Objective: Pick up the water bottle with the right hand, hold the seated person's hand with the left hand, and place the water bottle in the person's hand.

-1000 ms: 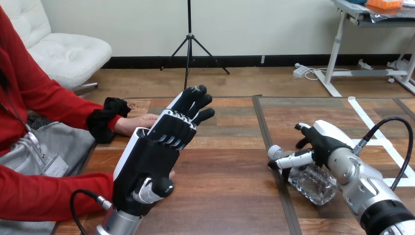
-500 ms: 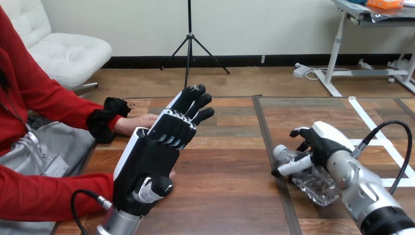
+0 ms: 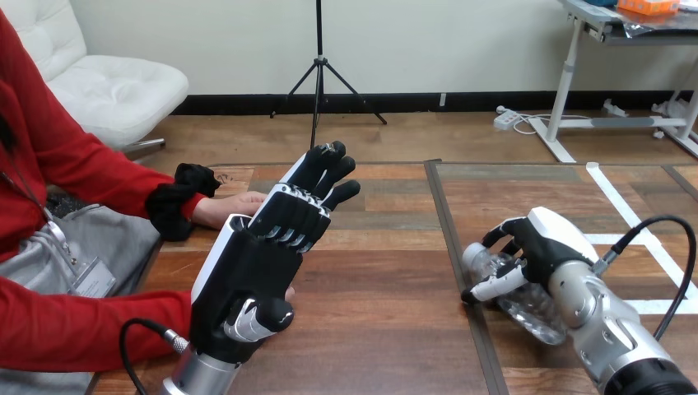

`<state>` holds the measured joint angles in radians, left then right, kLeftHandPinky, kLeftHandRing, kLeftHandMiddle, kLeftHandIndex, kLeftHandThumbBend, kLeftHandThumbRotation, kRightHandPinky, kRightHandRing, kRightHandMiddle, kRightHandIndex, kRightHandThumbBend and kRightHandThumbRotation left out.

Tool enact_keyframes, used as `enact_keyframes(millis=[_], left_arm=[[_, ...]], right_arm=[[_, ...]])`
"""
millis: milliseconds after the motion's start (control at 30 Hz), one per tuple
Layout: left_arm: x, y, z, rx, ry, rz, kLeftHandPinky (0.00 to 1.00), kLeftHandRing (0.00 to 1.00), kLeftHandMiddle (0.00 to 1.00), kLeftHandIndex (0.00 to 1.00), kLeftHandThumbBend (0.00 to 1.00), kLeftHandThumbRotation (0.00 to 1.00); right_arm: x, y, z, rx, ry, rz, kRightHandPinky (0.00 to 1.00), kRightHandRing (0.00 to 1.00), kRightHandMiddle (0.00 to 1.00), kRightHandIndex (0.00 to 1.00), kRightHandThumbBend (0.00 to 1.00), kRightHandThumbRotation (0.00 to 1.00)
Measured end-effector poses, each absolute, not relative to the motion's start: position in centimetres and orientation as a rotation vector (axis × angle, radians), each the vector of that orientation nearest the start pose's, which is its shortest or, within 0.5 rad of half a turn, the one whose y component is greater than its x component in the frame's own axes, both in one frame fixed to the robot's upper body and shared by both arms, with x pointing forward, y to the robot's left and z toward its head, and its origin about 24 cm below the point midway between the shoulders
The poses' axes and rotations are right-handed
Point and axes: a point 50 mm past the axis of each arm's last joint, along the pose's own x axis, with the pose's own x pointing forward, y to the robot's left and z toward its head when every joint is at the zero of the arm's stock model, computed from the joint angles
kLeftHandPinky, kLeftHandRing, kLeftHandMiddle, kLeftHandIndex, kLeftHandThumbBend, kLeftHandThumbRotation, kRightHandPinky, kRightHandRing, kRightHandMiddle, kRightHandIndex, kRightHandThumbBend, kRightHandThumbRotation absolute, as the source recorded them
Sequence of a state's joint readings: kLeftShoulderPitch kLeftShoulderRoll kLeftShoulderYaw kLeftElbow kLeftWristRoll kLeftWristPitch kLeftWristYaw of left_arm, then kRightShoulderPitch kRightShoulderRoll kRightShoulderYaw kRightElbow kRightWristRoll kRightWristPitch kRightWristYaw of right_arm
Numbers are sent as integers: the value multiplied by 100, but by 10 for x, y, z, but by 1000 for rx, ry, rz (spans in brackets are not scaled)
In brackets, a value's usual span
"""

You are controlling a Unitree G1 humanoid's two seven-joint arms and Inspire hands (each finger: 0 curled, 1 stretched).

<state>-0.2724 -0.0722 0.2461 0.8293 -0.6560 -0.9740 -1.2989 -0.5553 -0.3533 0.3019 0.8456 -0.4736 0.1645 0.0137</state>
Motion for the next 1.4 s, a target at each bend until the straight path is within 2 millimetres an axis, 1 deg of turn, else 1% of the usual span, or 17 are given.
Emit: enact_keyframes(millis=[133,300,600,733,800,833,1000,1100,1133,1300,1400], left_arm=[[245,148,16,-214,-650,-619,92,96,96,93,100,66],[245,148,16,-216,-649,-620,92,96,96,93,100,66],[245,148,16,-217,-649,-622,92,96,96,93,100,65],[245,148,16,-216,-649,-621,91,95,96,93,100,66],[245,148,16,-215,-649,-620,91,95,96,93,100,66],[245,148,16,-216,-649,-620,91,95,96,93,100,66],[245,148,16,-215,-649,-620,91,95,96,93,100,66],[245,148,16,-217,-649,-621,92,95,96,93,100,66],[245,148,16,-219,-647,-622,92,96,96,93,100,66],[245,147,15,-230,-640,-634,93,96,97,94,100,66],[245,147,15,-232,-638,-637,94,96,97,94,100,66]], right_arm=[[333,-203,3,-1006,439,149,30,37,52,64,94,0],[332,-202,2,-1005,426,152,34,42,53,61,92,0],[331,-201,2,-995,404,148,38,47,58,61,89,0],[330,-201,2,-996,390,146,47,55,60,61,89,2],[329,-202,1,-997,386,146,50,57,62,63,89,7],[329,-202,1,-996,384,145,55,61,65,67,90,14],[328,-201,2,-995,370,143,63,67,70,73,92,25],[327,-201,2,-988,363,140,65,70,73,76,93,30],[327,-202,2,-982,363,137,66,71,75,78,94,31],[325,-204,3,-928,355,117,67,73,77,82,96,32],[324,-204,4,-920,348,113,69,77,79,84,98,33]])
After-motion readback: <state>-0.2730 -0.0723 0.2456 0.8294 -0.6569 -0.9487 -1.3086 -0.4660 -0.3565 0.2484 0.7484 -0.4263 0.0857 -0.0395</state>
